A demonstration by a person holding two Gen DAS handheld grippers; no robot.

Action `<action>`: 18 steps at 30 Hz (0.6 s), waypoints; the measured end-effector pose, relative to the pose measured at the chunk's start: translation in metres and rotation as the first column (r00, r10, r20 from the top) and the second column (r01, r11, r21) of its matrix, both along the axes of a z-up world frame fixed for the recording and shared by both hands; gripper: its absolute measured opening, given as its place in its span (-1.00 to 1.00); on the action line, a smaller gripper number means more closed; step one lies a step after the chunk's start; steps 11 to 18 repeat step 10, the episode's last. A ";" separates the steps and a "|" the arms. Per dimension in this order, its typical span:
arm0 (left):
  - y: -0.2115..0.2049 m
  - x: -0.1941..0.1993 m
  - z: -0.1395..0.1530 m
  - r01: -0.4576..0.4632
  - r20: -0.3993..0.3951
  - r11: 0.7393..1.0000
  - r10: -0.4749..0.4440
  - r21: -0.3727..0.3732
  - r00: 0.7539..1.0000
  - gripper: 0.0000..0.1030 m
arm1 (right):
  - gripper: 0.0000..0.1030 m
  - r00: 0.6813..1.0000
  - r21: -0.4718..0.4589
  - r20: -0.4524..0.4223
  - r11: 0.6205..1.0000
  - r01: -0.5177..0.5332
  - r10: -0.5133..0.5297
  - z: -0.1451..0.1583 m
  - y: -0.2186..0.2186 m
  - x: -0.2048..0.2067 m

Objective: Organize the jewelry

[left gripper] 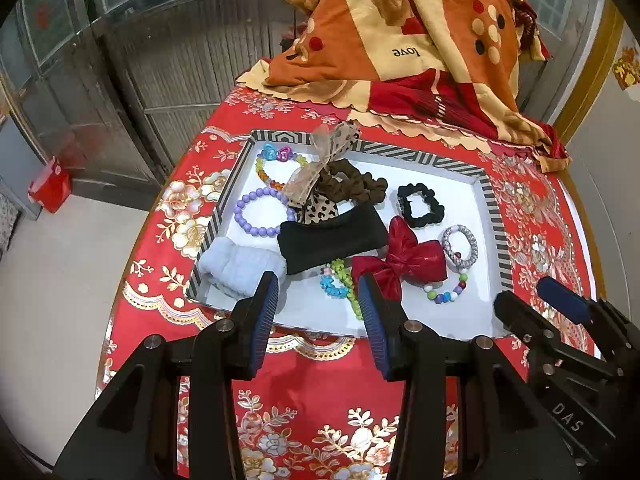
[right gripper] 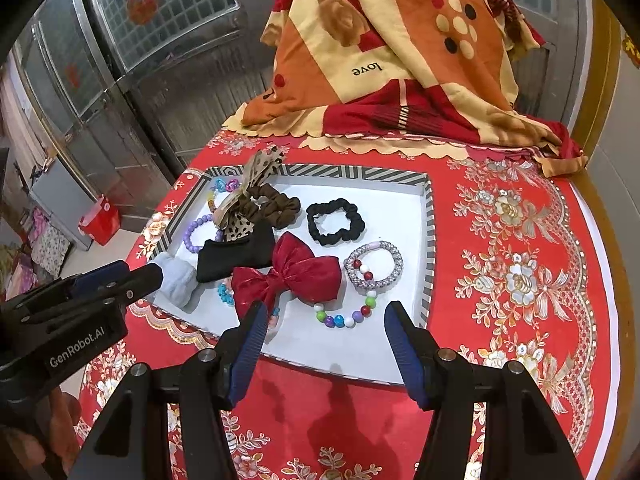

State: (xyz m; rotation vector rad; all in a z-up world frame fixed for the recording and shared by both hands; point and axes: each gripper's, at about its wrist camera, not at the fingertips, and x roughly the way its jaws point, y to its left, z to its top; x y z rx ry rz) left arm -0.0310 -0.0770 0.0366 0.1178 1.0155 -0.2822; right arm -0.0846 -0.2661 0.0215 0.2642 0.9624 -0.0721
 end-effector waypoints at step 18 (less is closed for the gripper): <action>0.000 0.004 -0.006 -0.017 -0.021 1.000 0.017 0.004 1.000 -0.21 | 0.19 0.993 -0.070 0.018 0.990 0.121 -0.120 -0.007 -0.056 -0.032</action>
